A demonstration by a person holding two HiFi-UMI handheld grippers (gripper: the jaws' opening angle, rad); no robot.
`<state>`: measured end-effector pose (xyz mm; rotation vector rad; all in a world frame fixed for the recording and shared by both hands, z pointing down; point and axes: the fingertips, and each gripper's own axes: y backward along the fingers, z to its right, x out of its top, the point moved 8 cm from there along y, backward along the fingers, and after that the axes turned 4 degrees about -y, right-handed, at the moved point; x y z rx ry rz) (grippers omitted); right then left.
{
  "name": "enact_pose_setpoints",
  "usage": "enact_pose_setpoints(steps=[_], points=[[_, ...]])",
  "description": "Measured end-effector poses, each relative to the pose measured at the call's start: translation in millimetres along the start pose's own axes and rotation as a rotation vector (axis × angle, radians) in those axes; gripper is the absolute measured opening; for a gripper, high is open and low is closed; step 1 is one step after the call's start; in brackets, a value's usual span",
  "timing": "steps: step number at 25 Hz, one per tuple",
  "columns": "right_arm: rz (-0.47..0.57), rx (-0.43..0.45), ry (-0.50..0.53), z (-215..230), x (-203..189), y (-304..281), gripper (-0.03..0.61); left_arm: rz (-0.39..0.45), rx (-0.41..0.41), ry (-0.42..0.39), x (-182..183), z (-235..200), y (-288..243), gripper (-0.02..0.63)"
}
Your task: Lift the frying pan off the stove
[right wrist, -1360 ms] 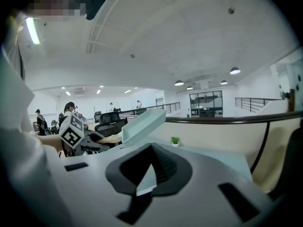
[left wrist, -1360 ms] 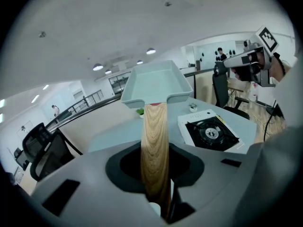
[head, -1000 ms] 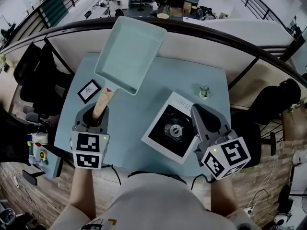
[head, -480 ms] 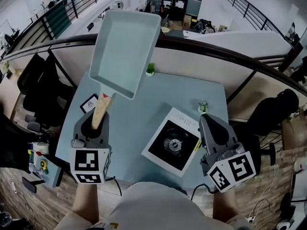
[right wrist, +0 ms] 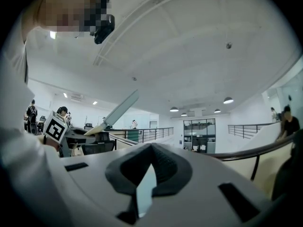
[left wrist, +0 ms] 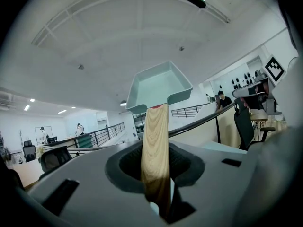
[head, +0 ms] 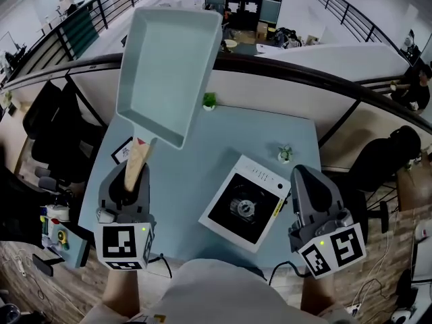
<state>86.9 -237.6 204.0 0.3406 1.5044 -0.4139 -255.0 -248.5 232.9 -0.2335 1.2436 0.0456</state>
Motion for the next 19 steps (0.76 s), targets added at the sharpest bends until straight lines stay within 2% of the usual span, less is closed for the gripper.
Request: enact_pose_setpoints(steps=[5, 19], points=[[-0.012, -0.013, -0.005, 3.7, -4.7, 0.5, 0.003, 0.031, -0.007, 0.004, -2.5, 4.1, -5.5, 0.098], [-0.044, -0.043, -0.005, 4.2, -10.9, 3.8, 0.003, -0.013, -0.053, 0.012, -12.1, 6.7, -11.6, 0.098]])
